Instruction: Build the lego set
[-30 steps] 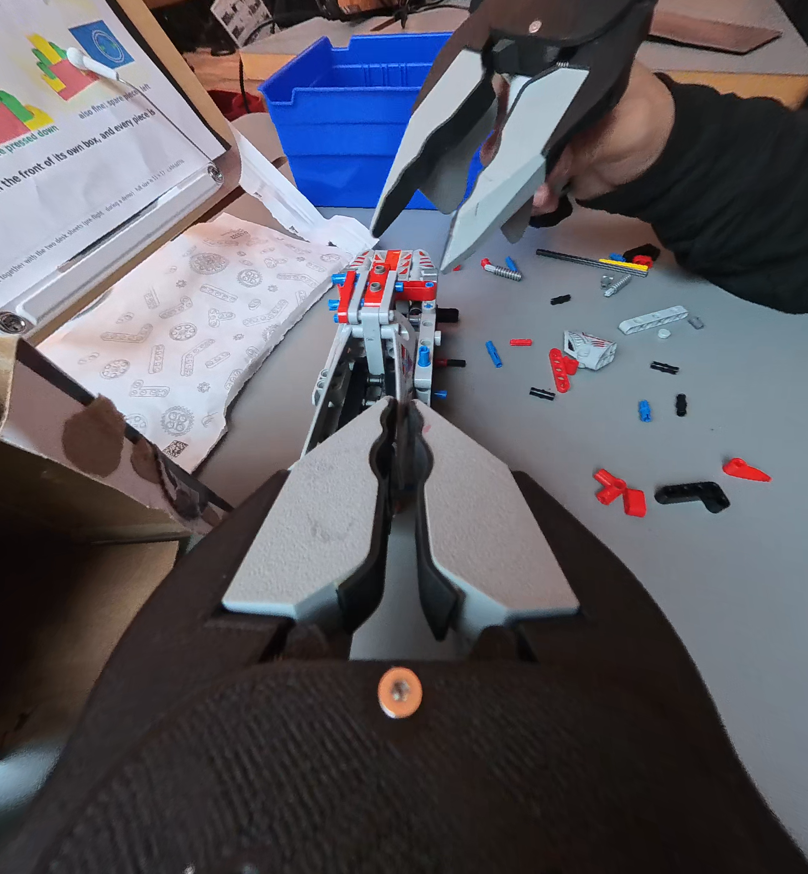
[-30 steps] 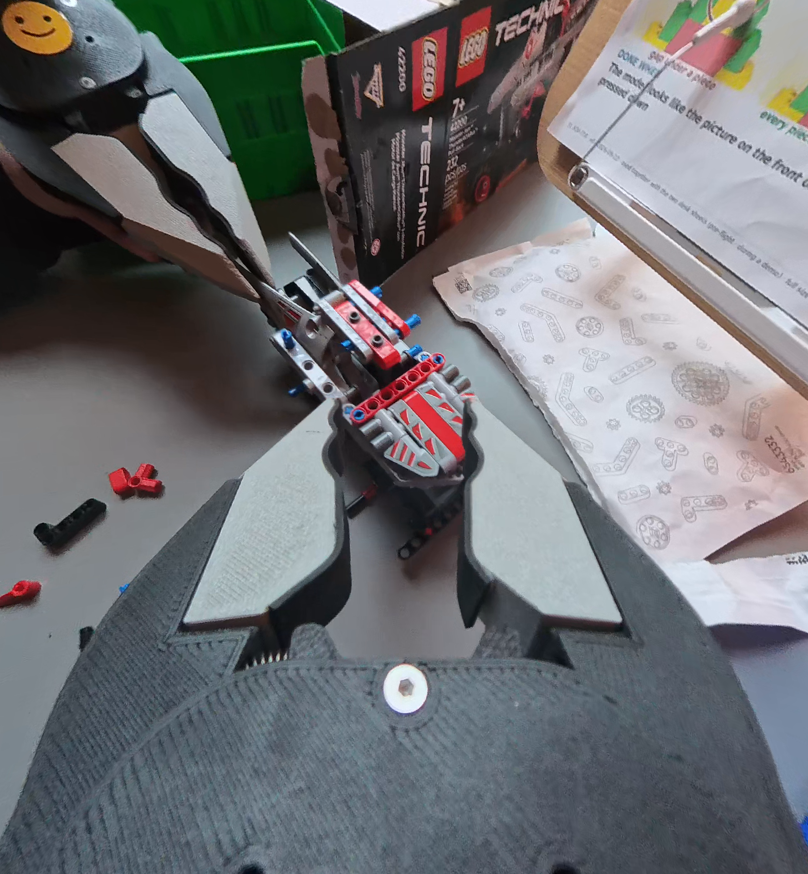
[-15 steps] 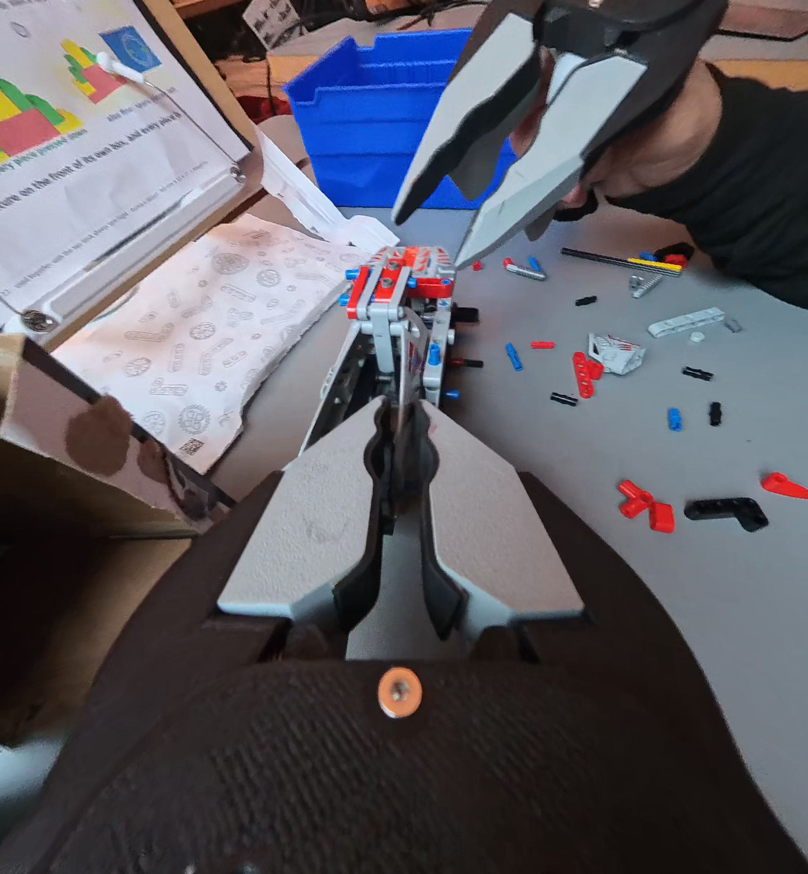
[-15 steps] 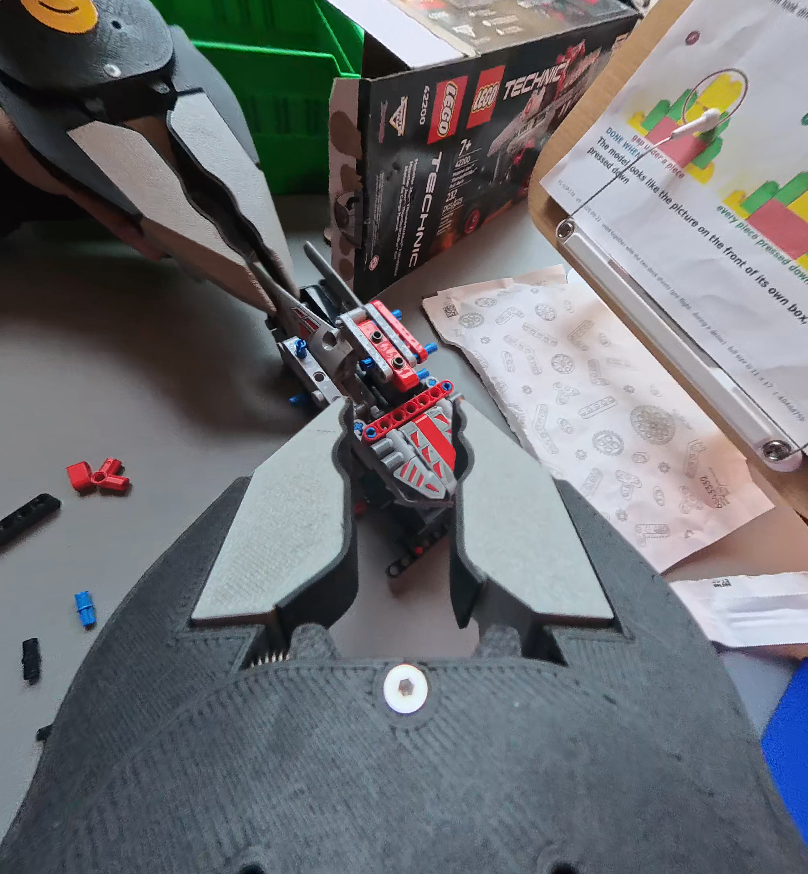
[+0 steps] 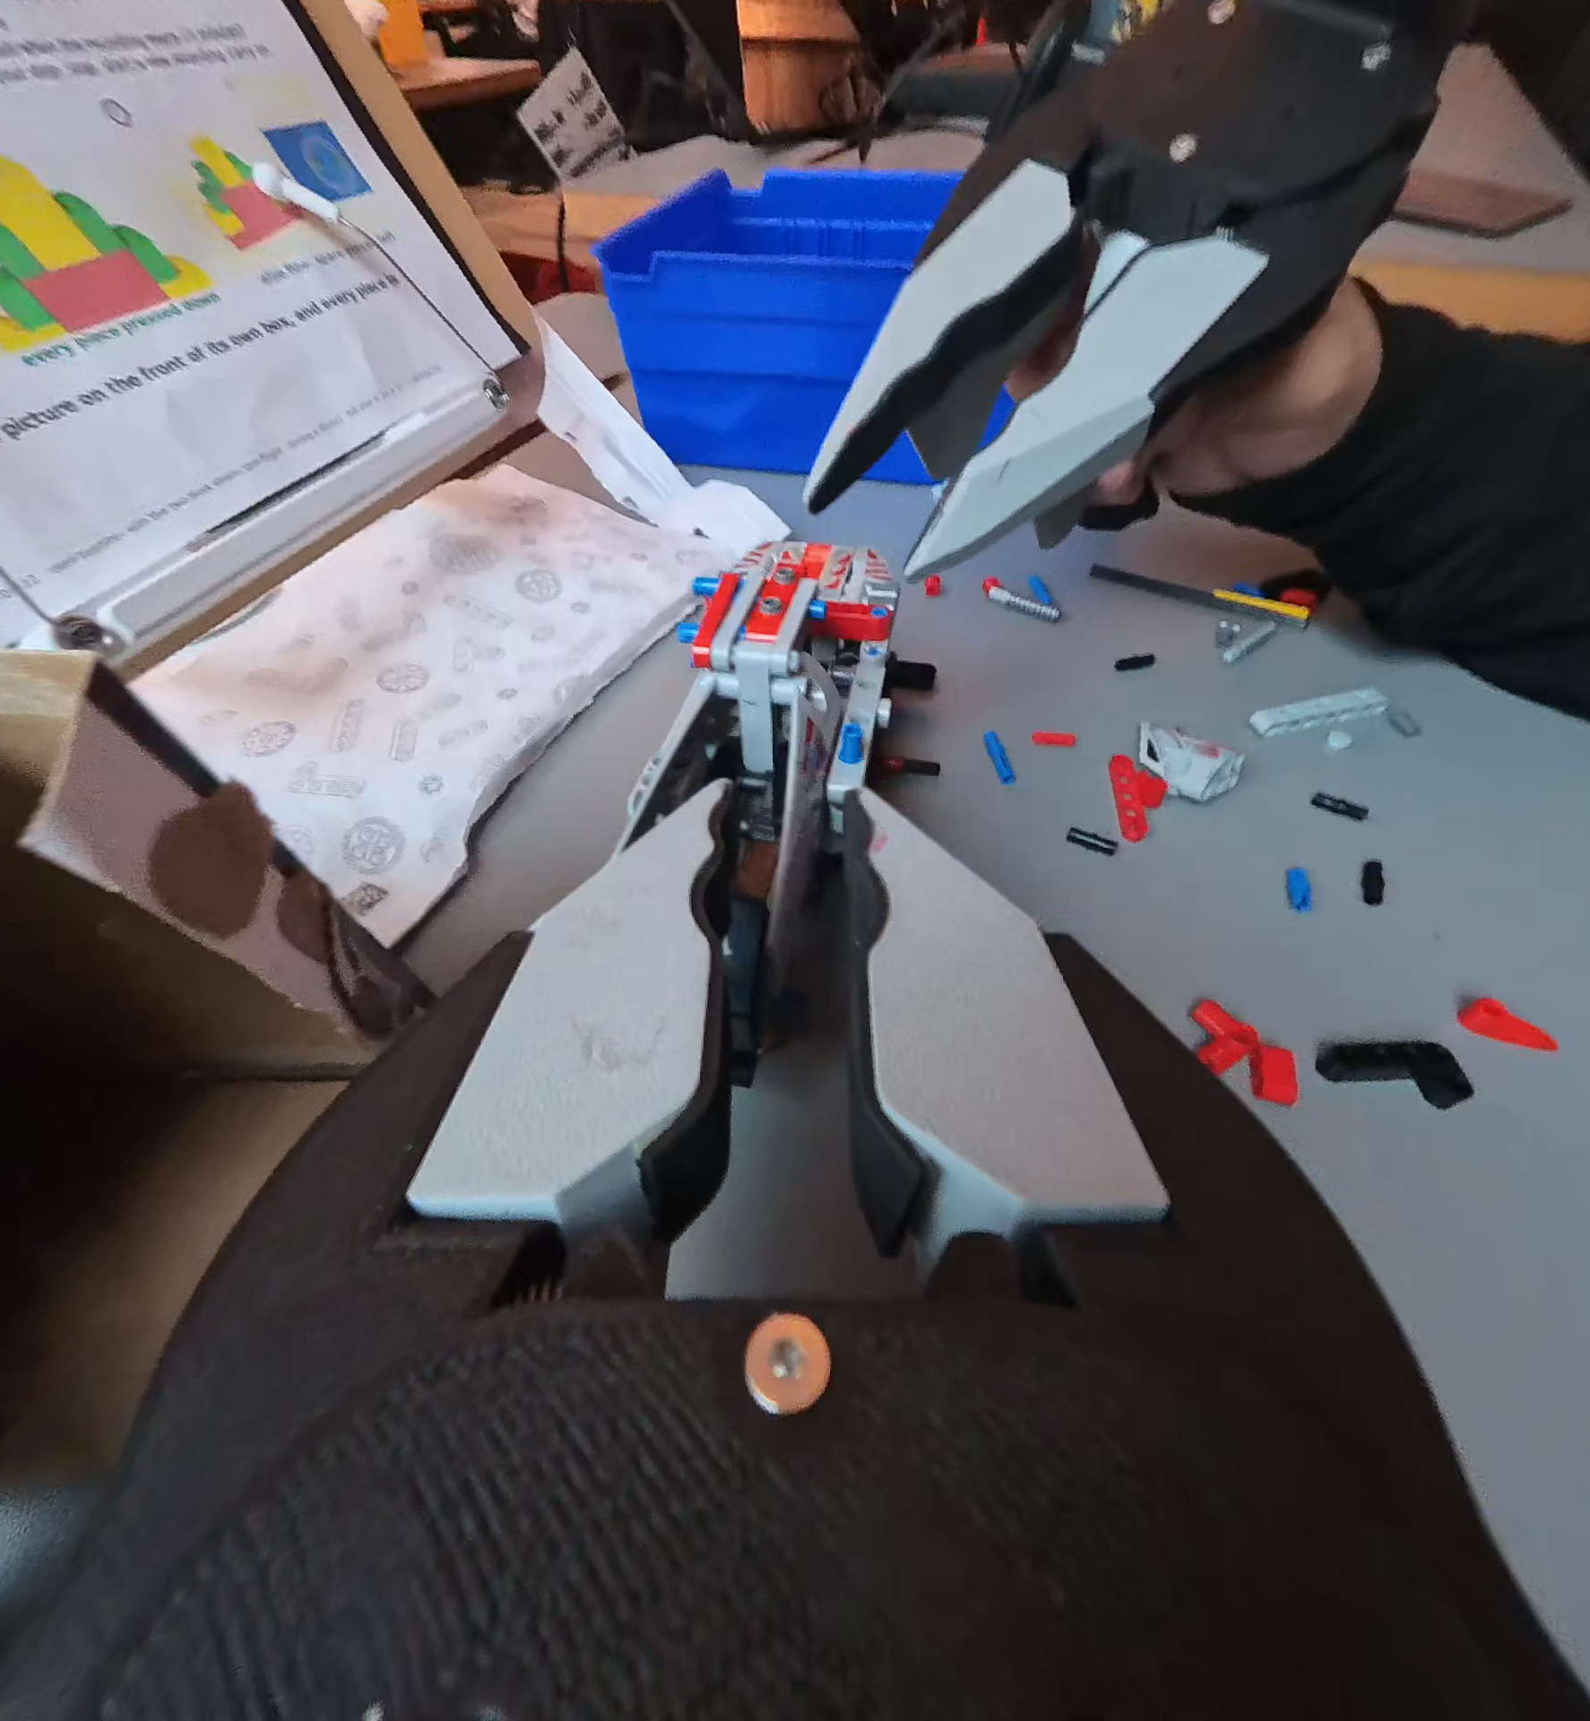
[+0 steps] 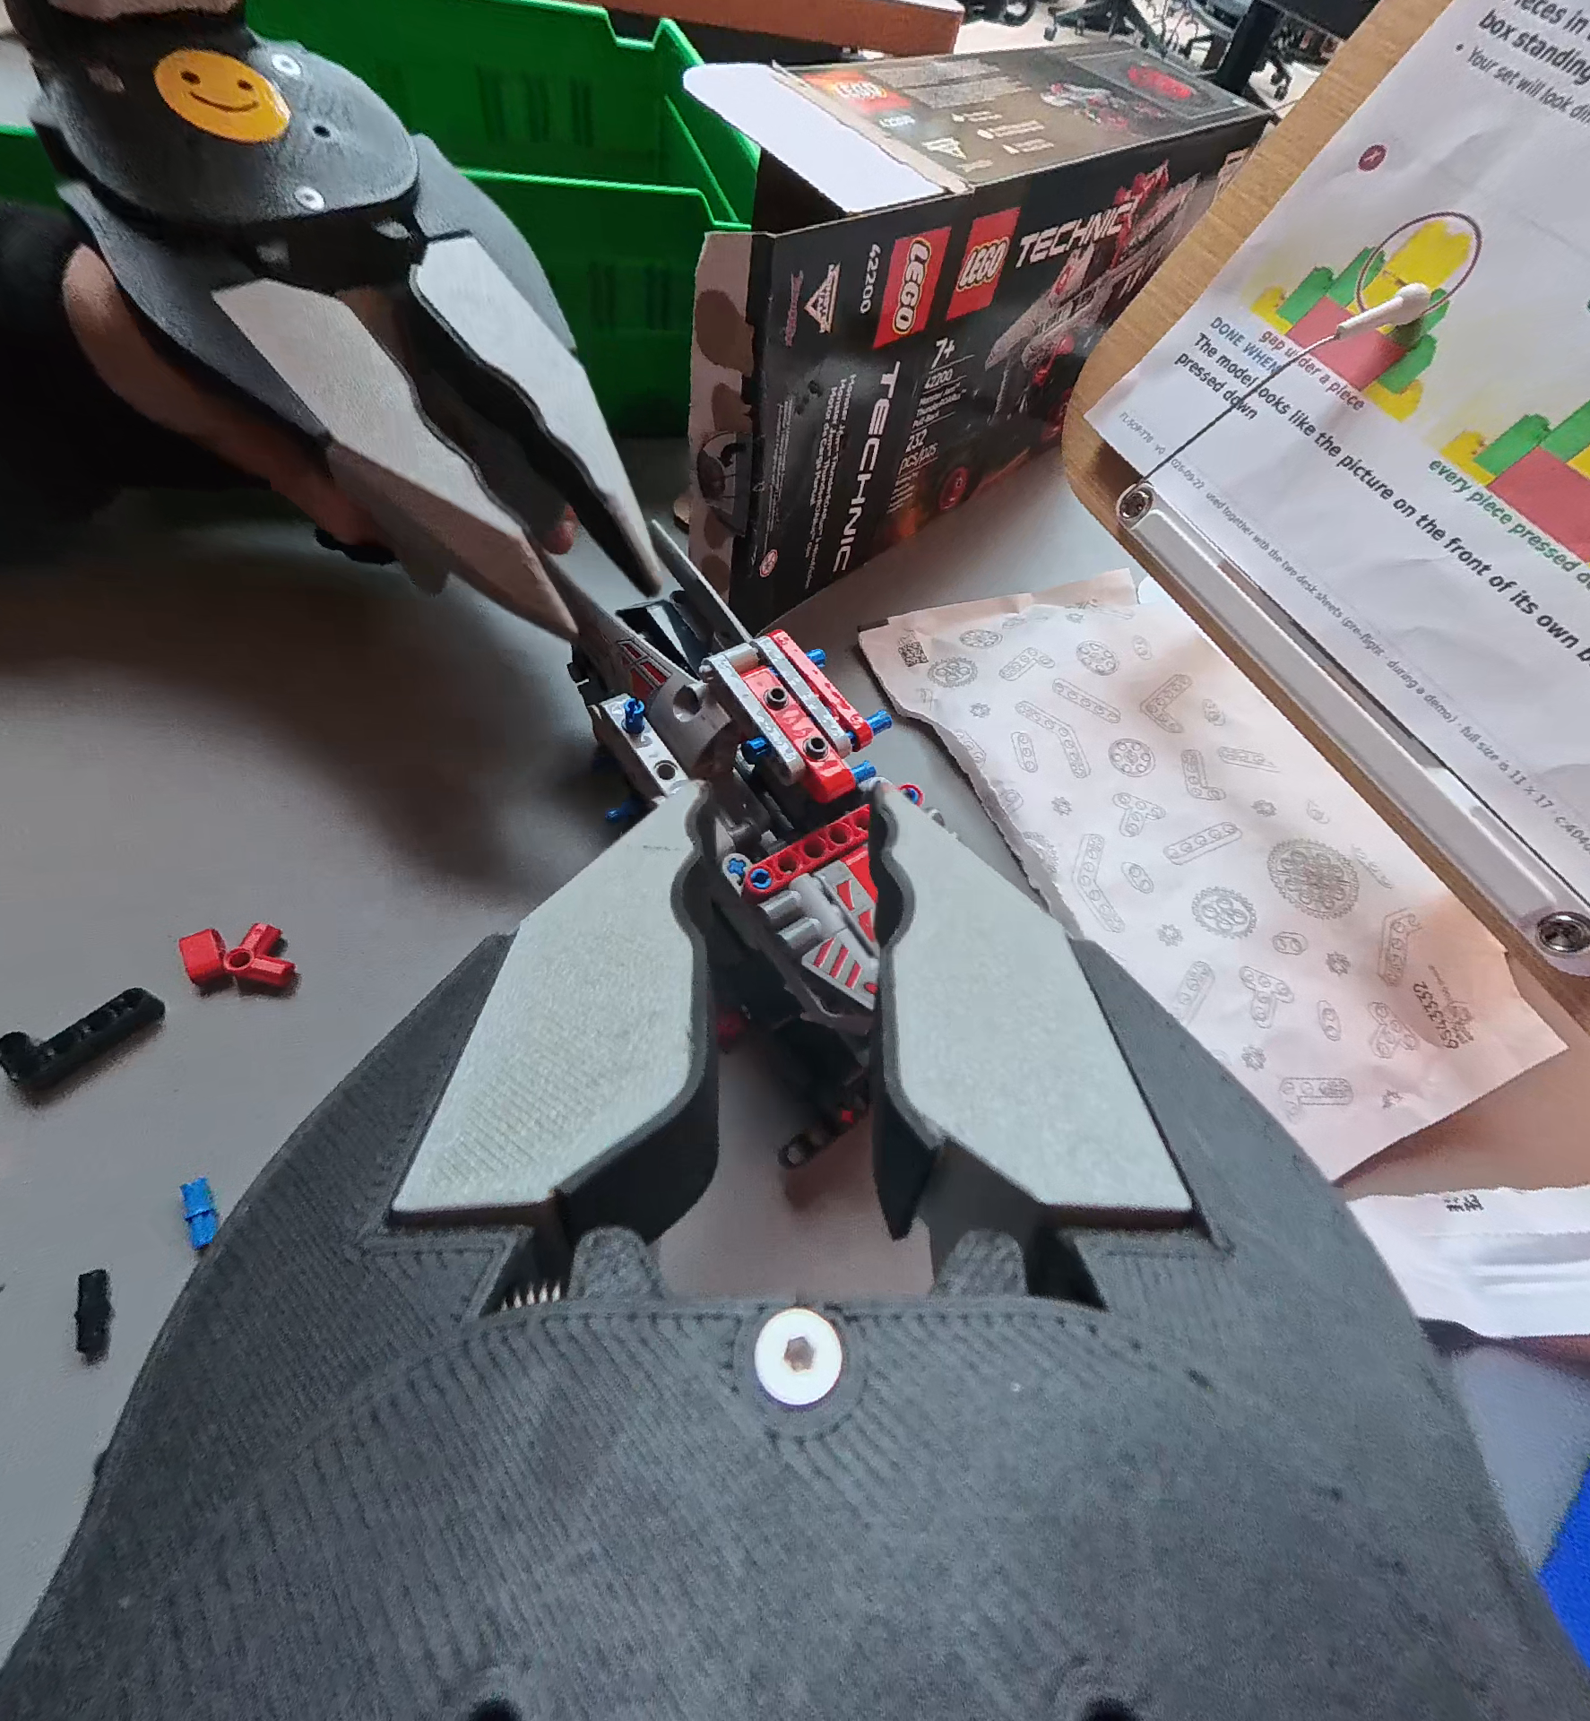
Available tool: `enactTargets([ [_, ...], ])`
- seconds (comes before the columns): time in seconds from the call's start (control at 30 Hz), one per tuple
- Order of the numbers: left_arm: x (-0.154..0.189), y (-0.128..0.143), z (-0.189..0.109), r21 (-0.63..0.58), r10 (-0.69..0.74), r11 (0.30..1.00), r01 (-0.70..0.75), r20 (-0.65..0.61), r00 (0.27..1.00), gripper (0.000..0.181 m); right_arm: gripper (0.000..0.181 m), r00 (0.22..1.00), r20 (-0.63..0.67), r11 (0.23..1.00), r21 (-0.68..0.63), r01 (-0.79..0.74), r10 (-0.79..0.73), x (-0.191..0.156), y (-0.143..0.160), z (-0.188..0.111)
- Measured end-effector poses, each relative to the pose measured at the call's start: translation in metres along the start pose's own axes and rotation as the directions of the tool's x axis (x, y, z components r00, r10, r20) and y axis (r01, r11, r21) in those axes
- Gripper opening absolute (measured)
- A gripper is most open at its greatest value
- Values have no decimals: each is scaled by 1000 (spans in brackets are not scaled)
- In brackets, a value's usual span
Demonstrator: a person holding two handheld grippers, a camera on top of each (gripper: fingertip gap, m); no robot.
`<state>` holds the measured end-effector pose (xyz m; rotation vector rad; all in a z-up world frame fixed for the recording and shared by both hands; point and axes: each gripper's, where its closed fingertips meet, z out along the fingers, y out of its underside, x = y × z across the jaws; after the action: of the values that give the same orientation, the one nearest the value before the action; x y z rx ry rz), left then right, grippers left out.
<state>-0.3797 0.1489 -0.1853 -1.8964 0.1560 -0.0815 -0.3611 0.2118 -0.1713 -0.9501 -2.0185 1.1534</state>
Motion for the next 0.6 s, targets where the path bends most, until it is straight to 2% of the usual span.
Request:
enactTargets([
  [0.1,8,10,6,-51,21,998,-23,-34,999,16,27,999,39,1000,5,8,-8,-8,0,3],
  [0.17,6,13,8,-71,52,996,-52,-12,999,4,24,996,90,1000,12,21,-22,-19,-1,5],
  [0.2,8,13,8,-67,70,995,-71,-25,997,4,22,995,98,1000,9,29,-30,-22,-1,7],
  [0.47,14,12,7,-69,78,994,-82,-64,995,3,25,996,90,1000,12,18,-19,-25,0,14],
  [0.6,14,12,7,-69,69,995,-74,-64,996,3,21,998,49,999,15,33,-33,-20,-2,13],
])
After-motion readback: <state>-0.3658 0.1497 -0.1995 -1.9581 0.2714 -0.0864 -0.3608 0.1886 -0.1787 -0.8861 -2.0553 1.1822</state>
